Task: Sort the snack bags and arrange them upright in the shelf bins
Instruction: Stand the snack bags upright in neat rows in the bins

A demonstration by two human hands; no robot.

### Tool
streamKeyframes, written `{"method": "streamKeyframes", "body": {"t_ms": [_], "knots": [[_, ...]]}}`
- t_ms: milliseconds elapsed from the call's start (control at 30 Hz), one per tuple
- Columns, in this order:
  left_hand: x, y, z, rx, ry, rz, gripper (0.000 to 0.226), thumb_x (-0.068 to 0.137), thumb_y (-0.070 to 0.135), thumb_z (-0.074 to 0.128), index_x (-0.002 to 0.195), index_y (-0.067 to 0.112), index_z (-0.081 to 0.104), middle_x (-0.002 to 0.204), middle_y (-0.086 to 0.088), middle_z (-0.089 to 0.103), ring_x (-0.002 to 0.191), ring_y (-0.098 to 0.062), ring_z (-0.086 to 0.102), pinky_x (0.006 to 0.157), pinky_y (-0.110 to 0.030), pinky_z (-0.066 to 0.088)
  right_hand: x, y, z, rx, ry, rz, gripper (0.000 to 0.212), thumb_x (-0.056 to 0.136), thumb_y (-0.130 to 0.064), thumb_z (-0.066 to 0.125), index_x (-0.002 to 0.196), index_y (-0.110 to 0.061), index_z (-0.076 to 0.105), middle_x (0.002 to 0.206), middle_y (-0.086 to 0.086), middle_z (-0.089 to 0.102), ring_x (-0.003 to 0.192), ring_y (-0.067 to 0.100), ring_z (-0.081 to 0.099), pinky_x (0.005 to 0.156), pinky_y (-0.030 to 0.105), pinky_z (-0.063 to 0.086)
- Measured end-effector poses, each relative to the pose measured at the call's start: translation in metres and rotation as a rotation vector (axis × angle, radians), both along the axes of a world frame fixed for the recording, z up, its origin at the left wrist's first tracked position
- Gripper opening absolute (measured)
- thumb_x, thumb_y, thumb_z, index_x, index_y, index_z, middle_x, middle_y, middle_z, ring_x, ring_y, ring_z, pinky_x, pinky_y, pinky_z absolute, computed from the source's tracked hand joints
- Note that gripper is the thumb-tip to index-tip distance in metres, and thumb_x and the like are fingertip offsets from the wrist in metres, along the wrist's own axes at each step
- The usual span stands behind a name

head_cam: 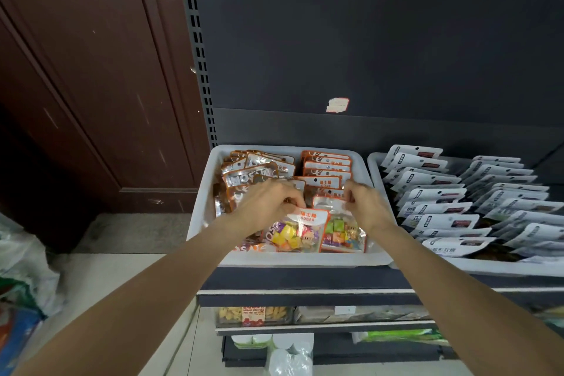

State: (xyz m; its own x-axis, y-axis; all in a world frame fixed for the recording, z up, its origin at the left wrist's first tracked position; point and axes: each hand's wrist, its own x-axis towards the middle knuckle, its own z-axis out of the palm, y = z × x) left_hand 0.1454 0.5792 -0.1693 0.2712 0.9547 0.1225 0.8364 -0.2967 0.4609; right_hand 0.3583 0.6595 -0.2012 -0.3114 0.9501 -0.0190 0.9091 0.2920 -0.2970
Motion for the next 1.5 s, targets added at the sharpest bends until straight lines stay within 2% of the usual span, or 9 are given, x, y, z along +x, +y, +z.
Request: {"method": "streamKeyframes", "body": {"t_ms": [133,433,633,800,900,1100,1233,1333,1500], "knots": [[0.003,0.01,-0.003,-0.019,-0.061,0.041,0.013,0.088,0.014,0.065,0.098,0.017,0.072,0.1,0.005,0.07,0.085,-0.009,0.061,0.078,-0.023,0.048,-0.004,-0.002,0.004,0.09,0.054,-0.052,0.023,0.092,-0.007,0.055,0.114,-0.012,0.06,0.104,0.008,0.061,0.091,0.022,0.062,0.074,0.031,0.052],[0.014,0.011,-0.016,-0.269,0.051,-0.108,0.014,0.089,0.017,0.063,0.1,0.022,0.069,0.108,0.006,0.065,0.098,-0.012,0.058,0.085,-0.039,0.051,-0.005,-0.003,0.013,0.201,0.074,-0.113,0.022,0.095,-0.012,0.05,0.111,-0.016,0.065,0.114,0.007,0.055,0.092,0.028,0.062,0.072,0.034,0.05],[0.032,0.014,-0.02,-0.199,-0.195,0.022,0.016,0.09,0.01,0.061,0.103,0.016,0.069,0.11,0.002,0.065,0.101,-0.012,0.058,0.088,-0.026,0.049,0.006,-0.004,-0.003,-0.144,0.233,0.128,0.009,0.089,-0.012,0.062,0.088,-0.016,0.07,0.094,0.001,0.067,0.091,0.017,0.062,0.079,0.03,0.048],[0.058,0.016,-0.038,-0.218,-0.229,0.08,0.025,0.088,0.01,0.064,0.112,0.013,0.064,0.116,-0.003,0.061,0.108,-0.016,0.057,0.089,-0.022,0.045,0.014,-0.009,0.009,-0.331,0.551,0.044,0.022,0.096,-0.018,0.053,0.107,-0.007,0.068,0.104,0.004,0.067,0.095,0.013,0.059,0.083,0.025,0.045],[0.05,0.012,-0.037,-0.158,-0.178,0.082,0.038,0.085,0.016,0.068,0.122,0.016,0.057,0.121,-0.002,0.057,0.112,-0.016,0.054,0.096,-0.028,0.044,0.009,-0.015,0.013,-0.373,0.373,0.19,0.035,0.089,-0.029,0.063,0.123,-0.018,0.059,0.116,-0.003,0.063,0.105,0.011,0.058,0.092,0.026,0.046],[-0.003,-0.018,-0.015,-0.105,-0.068,0.131,0.036,0.086,0.014,0.067,0.121,0.02,0.059,0.129,0.0,0.053,0.118,-0.017,0.05,0.099,-0.034,0.045,-0.003,-0.034,0.004,-0.04,-0.114,0.207,0.058,0.093,-0.027,0.057,0.145,-0.031,0.031,0.144,0.001,0.045,0.13,0.022,0.042,0.108,0.038,0.035],[-0.035,-0.054,-0.005,-0.251,-0.057,0.166,0.034,0.084,0.022,0.07,0.117,0.018,0.064,0.118,0.003,0.061,0.1,-0.011,0.058,0.084,-0.016,0.045,-0.013,-0.049,0.006,0.017,-0.031,0.236,0.062,0.094,-0.028,0.055,0.148,-0.031,0.024,0.154,-0.004,0.027,0.142,0.019,0.025,0.115,0.038,0.026],[-0.047,-0.076,-0.006,-0.348,0.013,0.191,0.029,0.088,0.021,0.066,0.117,0.017,0.066,0.118,0.003,0.064,0.105,-0.012,0.058,0.089,-0.019,0.042,-0.025,-0.058,0.007,-0.065,-0.011,0.251,0.063,0.095,-0.032,0.053,0.15,-0.029,0.02,0.157,-0.004,0.02,0.144,0.019,0.02,0.117,0.038,0.024],[-0.046,-0.078,-0.01,-0.284,0.133,0.305,0.021,0.095,0.016,0.054,0.112,0.02,0.066,0.115,0.001,0.065,0.105,-0.02,0.059,0.09,-0.032,0.047,-0.026,-0.058,0.005,-0.059,-0.045,0.232,0.062,0.095,-0.025,0.054,0.149,-0.027,0.023,0.156,-0.001,0.022,0.143,0.02,0.021,0.116,0.036,0.022]]}}
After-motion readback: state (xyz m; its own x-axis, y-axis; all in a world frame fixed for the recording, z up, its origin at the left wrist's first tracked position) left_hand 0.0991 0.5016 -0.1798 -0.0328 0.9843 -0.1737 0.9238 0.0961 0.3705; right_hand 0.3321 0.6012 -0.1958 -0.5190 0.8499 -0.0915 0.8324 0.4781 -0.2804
